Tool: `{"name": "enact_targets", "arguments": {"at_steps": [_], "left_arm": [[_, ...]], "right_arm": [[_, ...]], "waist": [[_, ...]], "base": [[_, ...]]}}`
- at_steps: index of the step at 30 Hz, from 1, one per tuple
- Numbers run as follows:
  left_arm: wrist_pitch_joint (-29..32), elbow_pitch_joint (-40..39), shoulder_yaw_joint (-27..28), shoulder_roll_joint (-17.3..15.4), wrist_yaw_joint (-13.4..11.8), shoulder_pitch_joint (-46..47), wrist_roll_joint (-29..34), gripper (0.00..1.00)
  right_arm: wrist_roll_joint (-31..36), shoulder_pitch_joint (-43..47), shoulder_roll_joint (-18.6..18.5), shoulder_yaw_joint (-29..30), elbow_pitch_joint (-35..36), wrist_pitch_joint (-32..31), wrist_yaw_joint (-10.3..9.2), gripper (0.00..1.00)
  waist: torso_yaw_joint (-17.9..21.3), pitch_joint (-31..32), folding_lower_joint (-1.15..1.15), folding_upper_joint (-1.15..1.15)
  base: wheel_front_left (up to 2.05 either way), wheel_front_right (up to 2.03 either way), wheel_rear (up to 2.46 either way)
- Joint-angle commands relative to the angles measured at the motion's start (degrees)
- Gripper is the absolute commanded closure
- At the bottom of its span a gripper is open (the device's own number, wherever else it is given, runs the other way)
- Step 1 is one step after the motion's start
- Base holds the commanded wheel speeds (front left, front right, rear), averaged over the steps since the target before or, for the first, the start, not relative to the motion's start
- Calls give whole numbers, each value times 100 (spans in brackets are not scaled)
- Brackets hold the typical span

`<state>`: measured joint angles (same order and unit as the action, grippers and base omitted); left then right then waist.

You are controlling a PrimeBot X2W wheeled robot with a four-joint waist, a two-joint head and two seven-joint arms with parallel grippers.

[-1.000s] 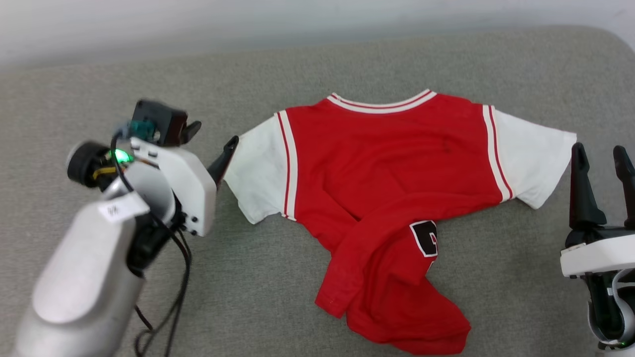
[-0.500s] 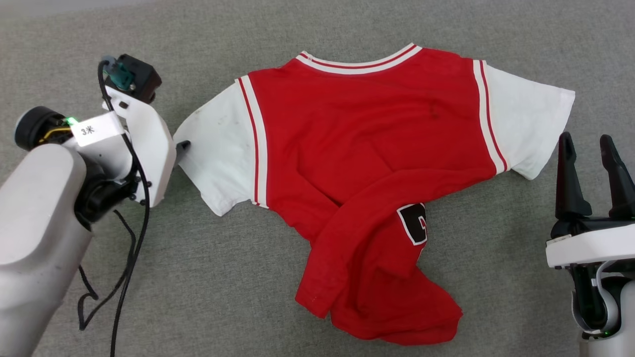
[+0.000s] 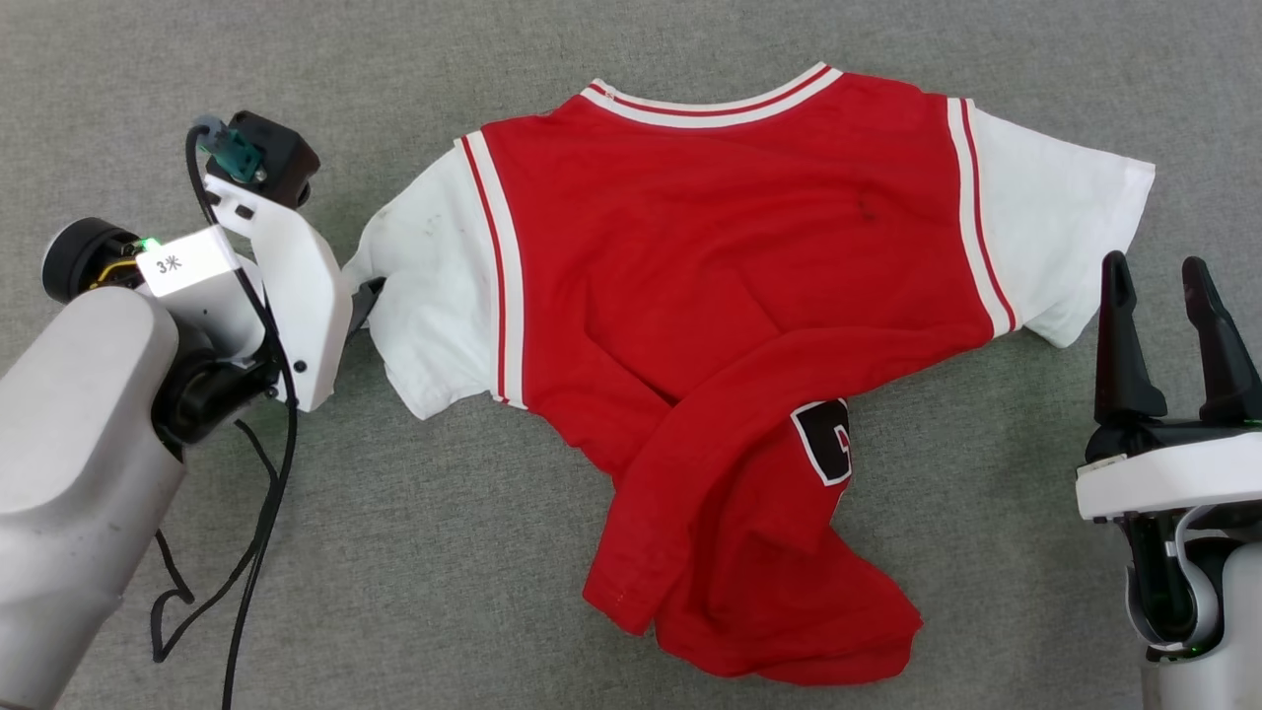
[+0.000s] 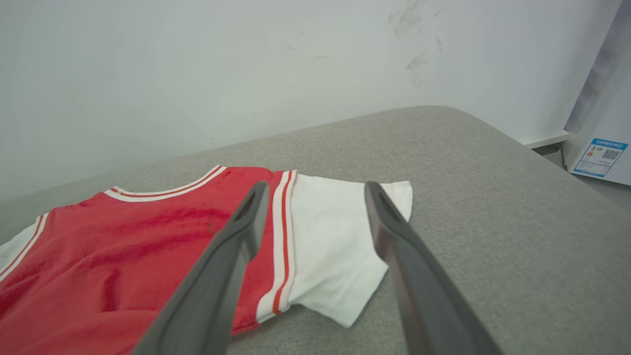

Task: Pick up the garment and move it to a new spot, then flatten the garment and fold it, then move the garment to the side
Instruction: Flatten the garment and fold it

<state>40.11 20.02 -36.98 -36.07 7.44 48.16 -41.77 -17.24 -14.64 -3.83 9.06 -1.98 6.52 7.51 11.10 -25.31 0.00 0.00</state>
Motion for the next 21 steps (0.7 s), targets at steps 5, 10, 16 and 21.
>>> {"name": "enact_targets", "arguments": {"at_steps": [5,10,16,21], "left_arm": [[-86,189,-244,-18,2,-125,-245,100],[-576,297,-55,-87,0,1,-208,100],[-749,-179,-7,-278,-11,-231,-384,100],[-764,-965,131,-481,-163,-541,-545,100]], "right_arm": [[80,-48,29,2,-55,-30,-4,0],[98,8,-69,-12,-88,-159,-4,0],[210,146,-443,-105,-195,-934,-5,0],[232,-30,-1042,-240,-256,-2245,-4,0]], "waist": [[-43,101,0,0],[-132,393,0,0],[-275,799,0,0],[-402,915,0,0]], "base": [[0,0,0],[0,0,0],[0,0,0],[0,0,0]]}}
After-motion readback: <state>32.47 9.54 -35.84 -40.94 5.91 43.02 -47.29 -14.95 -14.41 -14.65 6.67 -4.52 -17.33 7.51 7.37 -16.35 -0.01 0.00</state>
